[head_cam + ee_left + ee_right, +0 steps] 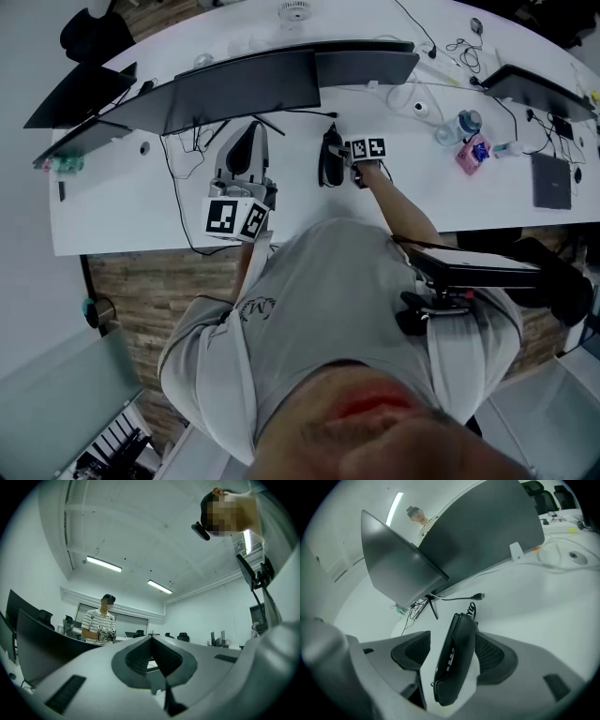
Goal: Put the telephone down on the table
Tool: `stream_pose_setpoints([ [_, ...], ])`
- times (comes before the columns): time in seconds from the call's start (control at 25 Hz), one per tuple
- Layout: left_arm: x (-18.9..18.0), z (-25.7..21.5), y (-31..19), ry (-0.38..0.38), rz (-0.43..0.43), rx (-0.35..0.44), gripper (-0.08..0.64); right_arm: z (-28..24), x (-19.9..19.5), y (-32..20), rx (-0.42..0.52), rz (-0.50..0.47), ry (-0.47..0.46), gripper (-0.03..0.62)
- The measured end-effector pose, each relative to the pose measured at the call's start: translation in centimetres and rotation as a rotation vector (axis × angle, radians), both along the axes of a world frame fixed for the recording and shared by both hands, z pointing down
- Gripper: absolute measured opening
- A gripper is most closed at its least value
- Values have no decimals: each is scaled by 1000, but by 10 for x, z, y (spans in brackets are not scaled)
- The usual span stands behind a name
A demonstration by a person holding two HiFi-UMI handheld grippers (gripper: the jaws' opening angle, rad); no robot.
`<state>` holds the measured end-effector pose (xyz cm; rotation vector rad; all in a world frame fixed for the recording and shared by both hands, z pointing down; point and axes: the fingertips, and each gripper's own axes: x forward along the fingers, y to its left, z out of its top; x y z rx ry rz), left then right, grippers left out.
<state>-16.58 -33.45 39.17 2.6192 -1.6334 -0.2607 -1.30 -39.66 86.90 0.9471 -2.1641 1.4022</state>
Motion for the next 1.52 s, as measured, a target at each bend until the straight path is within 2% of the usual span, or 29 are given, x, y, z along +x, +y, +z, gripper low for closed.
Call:
stream_pose_setpoints([
  [0.08, 0, -1, -3, 2, -1, 5, 9, -3, 2, -3, 17, -22, 27, 302],
  [0.24, 2, -3, -5, 7, 0, 10, 9, 3, 0, 3, -13, -71, 62, 299],
  [0.28, 3, -3, -4, 7, -1, 11, 9, 6, 0, 6, -25, -68, 66, 268],
  [0.32, 3, -3, -3, 7, -2, 10, 9, 10, 2, 8, -42, -47, 60, 171],
  [0.36, 3, -3, -1, 7, -4, 9, 9, 12, 4, 9, -62, -6, 37, 140],
  [0.4, 1, -2, 0, 8, -8, 5, 9, 14, 7, 9, -82, 46, 8, 64],
  [0.44, 0, -1, 2, 9, -15, 1, 9, 16, 11, 10, -98, 89, -12, 46],
  [0.52, -4, 2, 5, 11, -29, -9, 9, 23, 20, 15, -116, 109, -6, 46],
  [0.6, -7, 3, 8, 11, -38, -15, 9, 28, 24, 21, -119, 81, 12, 46],
  [0.8, -4, 4, 5, 4, -29, -17, 9, 15, 15, 14, -95, 92, -55, 46],
  [0.88, -2, 3, 4, -2, -21, -13, 9, 14, 7, 17, -88, 47, -28, 55],
  [0.96, 0, 2, 4, -3, -16, -9, 9, 19, 5, 22, -83, 2, 29, 107],
  [1.04, 1, 1, 3, 1, -16, -7, 9, 22, 4, 24, -80, -17, 60, 130],
  [1.24, -1, 3, 6, 3, -21, -13, 9, 20, 7, 23, -74, 2, 29, 105],
  [1.36, -3, 4, 7, 2, -30, -19, 9, 29, 24, 26, -84, 37, 46, 48],
  [1.52, -4, 6, 6, 2, -32, -22, 9, 39, 34, 27, -119, 86, 7, 48],
])
